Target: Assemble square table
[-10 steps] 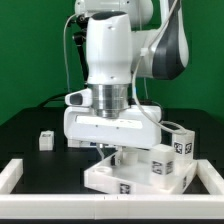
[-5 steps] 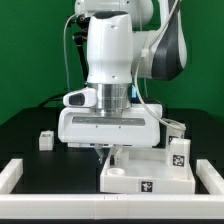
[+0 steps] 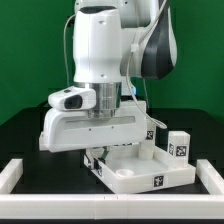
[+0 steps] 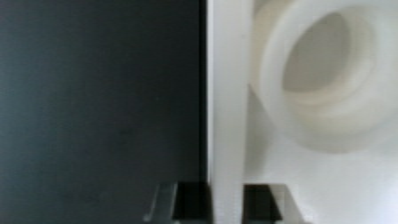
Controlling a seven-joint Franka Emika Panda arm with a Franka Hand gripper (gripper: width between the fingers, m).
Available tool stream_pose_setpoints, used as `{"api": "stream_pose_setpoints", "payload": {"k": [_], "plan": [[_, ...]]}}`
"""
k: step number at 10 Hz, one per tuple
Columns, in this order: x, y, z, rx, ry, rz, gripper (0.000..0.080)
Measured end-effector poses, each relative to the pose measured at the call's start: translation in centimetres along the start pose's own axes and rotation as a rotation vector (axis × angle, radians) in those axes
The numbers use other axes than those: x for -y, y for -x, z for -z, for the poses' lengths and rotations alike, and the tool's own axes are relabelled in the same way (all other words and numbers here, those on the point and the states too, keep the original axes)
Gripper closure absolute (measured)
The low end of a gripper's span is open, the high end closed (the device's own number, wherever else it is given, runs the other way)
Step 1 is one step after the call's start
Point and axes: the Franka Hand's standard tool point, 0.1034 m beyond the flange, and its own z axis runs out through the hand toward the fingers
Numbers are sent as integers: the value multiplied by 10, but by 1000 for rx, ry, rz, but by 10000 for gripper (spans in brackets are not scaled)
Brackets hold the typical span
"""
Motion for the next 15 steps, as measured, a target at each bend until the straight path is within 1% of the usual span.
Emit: {"api": "stream_pose_setpoints", "payload": {"k": [1, 2, 3, 4, 5, 6, 8, 9, 10, 11, 12, 13, 15], "plan": [[2, -2, -2, 14, -4, 57, 737], [6, -17, -3, 37, -12, 185, 737], [10, -38, 1, 31, 3, 352, 737], [16, -47, 2, 19, 19, 464, 737], [12, -42, 3, 7, 36, 519, 737], [10, -39, 2, 16, 35, 549, 737], [8, -39, 2, 29, 45, 697, 736], [11, -51, 5, 24, 58, 809, 736], [15, -69, 6, 17, 72, 934, 736], [21, -95, 8, 6, 89, 1068, 736], [29, -113, 12, -15, 123, 1145, 736], [29, -110, 11, -14, 123, 1134, 736], [27, -109, 11, -13, 123, 1129, 736]]}}
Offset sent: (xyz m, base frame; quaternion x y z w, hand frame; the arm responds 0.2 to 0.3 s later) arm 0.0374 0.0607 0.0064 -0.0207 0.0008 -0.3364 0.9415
